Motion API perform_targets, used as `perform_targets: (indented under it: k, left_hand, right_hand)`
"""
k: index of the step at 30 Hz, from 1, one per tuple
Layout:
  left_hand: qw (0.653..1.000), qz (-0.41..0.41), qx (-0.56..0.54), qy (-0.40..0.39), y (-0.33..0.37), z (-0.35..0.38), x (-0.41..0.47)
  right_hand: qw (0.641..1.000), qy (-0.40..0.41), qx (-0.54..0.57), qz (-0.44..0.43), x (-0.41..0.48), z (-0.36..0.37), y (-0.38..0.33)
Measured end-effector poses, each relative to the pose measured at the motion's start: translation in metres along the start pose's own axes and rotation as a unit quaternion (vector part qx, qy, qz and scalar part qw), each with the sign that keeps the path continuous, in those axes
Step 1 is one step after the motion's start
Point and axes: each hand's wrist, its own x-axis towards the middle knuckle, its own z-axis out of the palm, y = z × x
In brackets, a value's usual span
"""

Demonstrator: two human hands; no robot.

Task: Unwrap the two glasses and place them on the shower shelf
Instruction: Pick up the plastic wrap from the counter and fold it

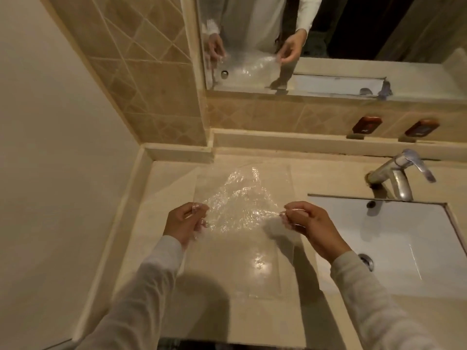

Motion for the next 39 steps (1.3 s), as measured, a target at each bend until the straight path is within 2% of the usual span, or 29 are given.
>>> perform_targets:
  k: [2, 5, 8, 10, 13, 16, 18, 23, 26, 28, 30, 32, 35, 37, 39]
  left_hand:
    - [0.999, -0.009, 0.005, -0.05, 0.01, 0.004, -0.006]
    - [0.993, -0.019, 0.028, -0.109, 0.025, 0.01, -0.013]
    - [0.996, 0.013, 0.027, -0.082, 0.043, 0.019, -0.015]
    - [0.997, 0.046, 0.038, -0.043, 0.055, 0.026, -0.015]
    - [0.991, 0.095, 0.066, -0.064, 0.07, 0.031, -0.014]
    - [0.983, 0.11, 0.081, -0.123, 0.081, 0.029, -0.016]
    - [0.982, 0.125, 0.068, -0.126, 0.089, 0.026, -0.018]
    - [0.97, 0.151, 0.065, -0.181, 0.116, 0.029, -0.025]
    - [0.971, 0.178, 0.039, -0.155, 0.126, 0.035, -0.023]
    - [0.975, 0.163, 0.005, -0.151, 0.132, 0.04, -0.023]
    - [0.972, 0.139, 0.0, -0.189, 0.135, 0.044, -0.023]
    - [0.959, 0.11, 0.025, -0.261, 0.132, 0.046, -0.026]
    - [0.926, 0.096, 0.096, -0.353, 0.111, 0.053, -0.035]
    - [0.916, 0.11, 0.132, -0.364, 0.091, 0.06, -0.041]
    - [0.921, 0.13, 0.148, -0.337, 0.075, 0.07, -0.044]
  right_hand:
    - [0.998, -0.036, 0.047, 0.005, -0.003, -0.006, -0.007]
    - [0.997, -0.017, 0.071, -0.013, -0.003, -0.006, -0.026]
    - [0.998, 0.005, 0.031, -0.054, -0.002, -0.003, -0.034]
    - [0.998, -0.015, 0.011, -0.06, -0.009, -0.004, -0.034]
    - [0.996, -0.045, 0.027, -0.066, -0.028, -0.003, -0.043]
    - [0.994, 0.019, 0.034, -0.107, -0.043, 0.001, -0.059]
    - [0.99, 0.051, 0.014, -0.134, -0.054, 0.004, -0.065]
    - [0.984, 0.078, -0.005, -0.158, -0.087, 0.016, -0.068]
    - [0.973, 0.127, 0.094, -0.169, -0.105, 0.024, -0.063]
    - [0.978, 0.1, 0.104, -0.154, -0.117, 0.028, -0.055]
    - [0.982, 0.091, 0.057, -0.155, -0.13, 0.036, -0.047]
    - [0.967, 0.158, 0.074, -0.184, -0.138, 0.04, -0.041]
    - [0.916, 0.29, 0.162, -0.226, -0.152, 0.037, -0.032]
    - [0.89, 0.35, 0.178, -0.233, -0.163, 0.032, -0.023]
    - [0.888, 0.362, 0.182, -0.218, -0.178, 0.027, -0.011]
